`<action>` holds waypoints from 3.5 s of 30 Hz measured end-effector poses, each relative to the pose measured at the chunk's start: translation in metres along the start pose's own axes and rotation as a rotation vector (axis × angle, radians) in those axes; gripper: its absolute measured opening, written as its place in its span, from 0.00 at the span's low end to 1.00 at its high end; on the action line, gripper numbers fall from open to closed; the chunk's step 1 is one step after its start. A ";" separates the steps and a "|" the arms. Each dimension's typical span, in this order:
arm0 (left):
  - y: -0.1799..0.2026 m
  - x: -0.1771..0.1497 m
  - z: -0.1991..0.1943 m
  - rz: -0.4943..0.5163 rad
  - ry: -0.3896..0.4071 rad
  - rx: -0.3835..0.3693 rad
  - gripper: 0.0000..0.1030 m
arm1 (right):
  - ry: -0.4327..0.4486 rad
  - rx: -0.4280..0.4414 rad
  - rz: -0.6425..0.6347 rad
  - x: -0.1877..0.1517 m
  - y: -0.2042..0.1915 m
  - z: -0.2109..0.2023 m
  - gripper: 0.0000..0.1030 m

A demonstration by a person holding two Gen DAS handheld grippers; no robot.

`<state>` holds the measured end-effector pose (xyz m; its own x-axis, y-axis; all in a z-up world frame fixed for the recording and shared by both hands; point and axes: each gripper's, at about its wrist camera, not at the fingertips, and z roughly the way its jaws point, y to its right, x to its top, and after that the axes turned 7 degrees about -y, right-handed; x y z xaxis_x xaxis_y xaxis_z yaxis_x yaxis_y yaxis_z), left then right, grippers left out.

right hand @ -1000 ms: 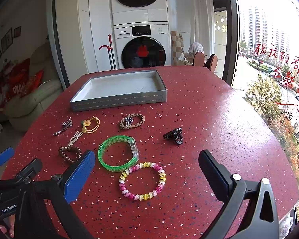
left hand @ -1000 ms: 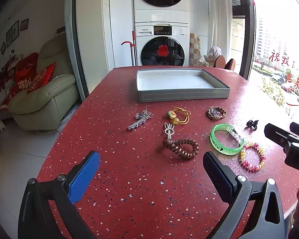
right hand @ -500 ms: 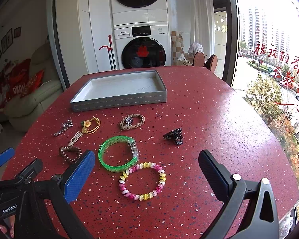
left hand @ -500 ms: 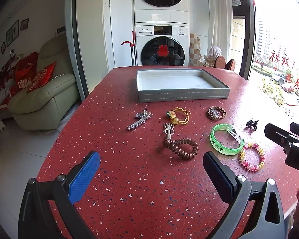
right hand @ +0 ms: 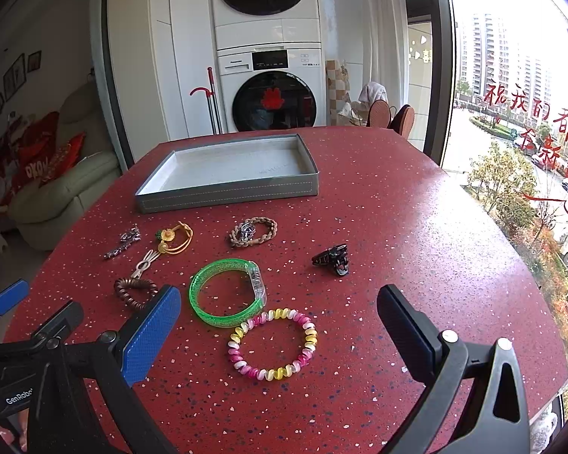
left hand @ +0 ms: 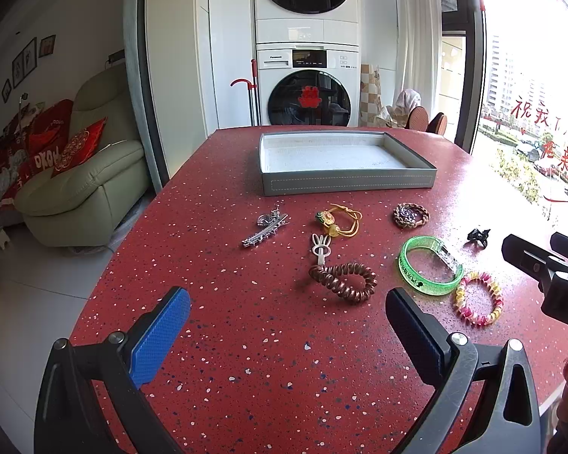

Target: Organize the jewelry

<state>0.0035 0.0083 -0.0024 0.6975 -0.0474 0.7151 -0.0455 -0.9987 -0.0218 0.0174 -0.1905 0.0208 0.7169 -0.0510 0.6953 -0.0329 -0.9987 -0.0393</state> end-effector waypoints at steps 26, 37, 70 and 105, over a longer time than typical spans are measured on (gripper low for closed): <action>0.000 -0.001 0.000 -0.001 -0.001 0.000 1.00 | 0.002 0.004 0.001 -0.004 -0.001 0.000 1.00; 0.000 -0.001 0.000 0.000 -0.002 0.000 1.00 | 0.000 0.007 0.003 -0.005 -0.001 0.001 1.00; 0.003 0.006 0.013 0.008 -0.068 -0.036 1.00 | -0.079 -0.008 0.028 -0.005 0.018 0.014 1.00; 0.007 0.034 0.086 0.028 -0.297 -0.192 0.29 | -0.375 -0.032 -0.019 -0.013 0.014 0.055 0.10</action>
<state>0.0888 -0.0016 -0.0386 0.8705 -0.1056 0.4807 -0.1812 -0.9769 0.1135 0.0463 -0.2030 -0.0285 0.9225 -0.0327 0.3846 -0.0346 -0.9994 -0.0019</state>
